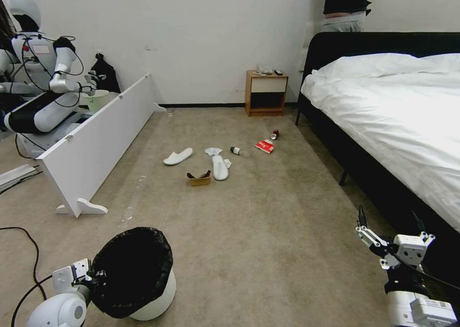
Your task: Pick up the trash bin, then pick up the garbage from the floor and place it into the trash bin.
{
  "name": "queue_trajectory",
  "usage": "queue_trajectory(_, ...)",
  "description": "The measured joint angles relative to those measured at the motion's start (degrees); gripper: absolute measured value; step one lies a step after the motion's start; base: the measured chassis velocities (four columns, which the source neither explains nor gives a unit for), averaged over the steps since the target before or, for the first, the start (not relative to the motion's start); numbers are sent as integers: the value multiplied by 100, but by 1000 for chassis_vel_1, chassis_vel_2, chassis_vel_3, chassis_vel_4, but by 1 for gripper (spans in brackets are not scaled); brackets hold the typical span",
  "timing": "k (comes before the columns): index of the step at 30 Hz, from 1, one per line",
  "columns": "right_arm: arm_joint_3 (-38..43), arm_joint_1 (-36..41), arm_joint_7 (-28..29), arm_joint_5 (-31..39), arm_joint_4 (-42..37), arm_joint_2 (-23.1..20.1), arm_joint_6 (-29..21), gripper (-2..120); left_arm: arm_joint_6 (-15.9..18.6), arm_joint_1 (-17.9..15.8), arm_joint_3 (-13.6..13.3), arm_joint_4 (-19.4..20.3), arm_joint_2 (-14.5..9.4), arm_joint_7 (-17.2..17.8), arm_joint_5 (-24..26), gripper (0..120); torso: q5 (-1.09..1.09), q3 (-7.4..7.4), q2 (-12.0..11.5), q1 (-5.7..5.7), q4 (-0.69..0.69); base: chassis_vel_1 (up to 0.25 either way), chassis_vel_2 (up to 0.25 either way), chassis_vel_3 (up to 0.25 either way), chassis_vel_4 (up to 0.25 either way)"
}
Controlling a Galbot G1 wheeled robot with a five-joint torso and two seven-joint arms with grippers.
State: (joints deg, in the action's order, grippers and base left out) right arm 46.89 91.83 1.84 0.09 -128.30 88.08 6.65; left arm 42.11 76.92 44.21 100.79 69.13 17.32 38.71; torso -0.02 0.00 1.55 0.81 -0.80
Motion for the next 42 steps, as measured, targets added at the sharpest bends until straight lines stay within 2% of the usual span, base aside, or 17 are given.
queue_trajectory(10, 22, 73, -2, -10, -69, 2, 0, 100, 13, 70, 66, 185, 113, 64, 66, 4, -2, 0, 0, 0, 0, 0, 0, 0, 0)
queue_trajectory(15, 26, 107, -2, -16, -83, 16, 24, 100, 59, 183, 125, 533, 234, 133, 256, 2, -4, 1, -1, 0, 0, 0, 0, 0, 0)
queue_trajectory(18, 62, 148, 2, -3, -101, -45, 25, 100, 63, 281, 178, 944, 275, 325, 521, 2, 2, 1, -1, 0, -1, 0, 0, 0, 0)
queue_trajectory(31, 183, 209, 150, 23, -55, -162, 222, 100, 31, 510, 351, 1961, 75, 801, 1258, 2, 2, 0, 0, 0, 0, 0, 0, 0, 0)
queue_trajectory(36, 231, 242, 162, 23, -54, -181, 243, 100, 20, 519, 360, 2170, 73, 956, 1419, 2, 2, 0, 0, 0, 0, 0, 0, 0, 0)
queue_trajectory(42, 224, 255, 161, 28, -20, -151, 245, 100, 15, 520, 432, 2216, 46, 1175, 1776, 2, 2, 0, 0, 0, 1, 0, 0, 0, 0)
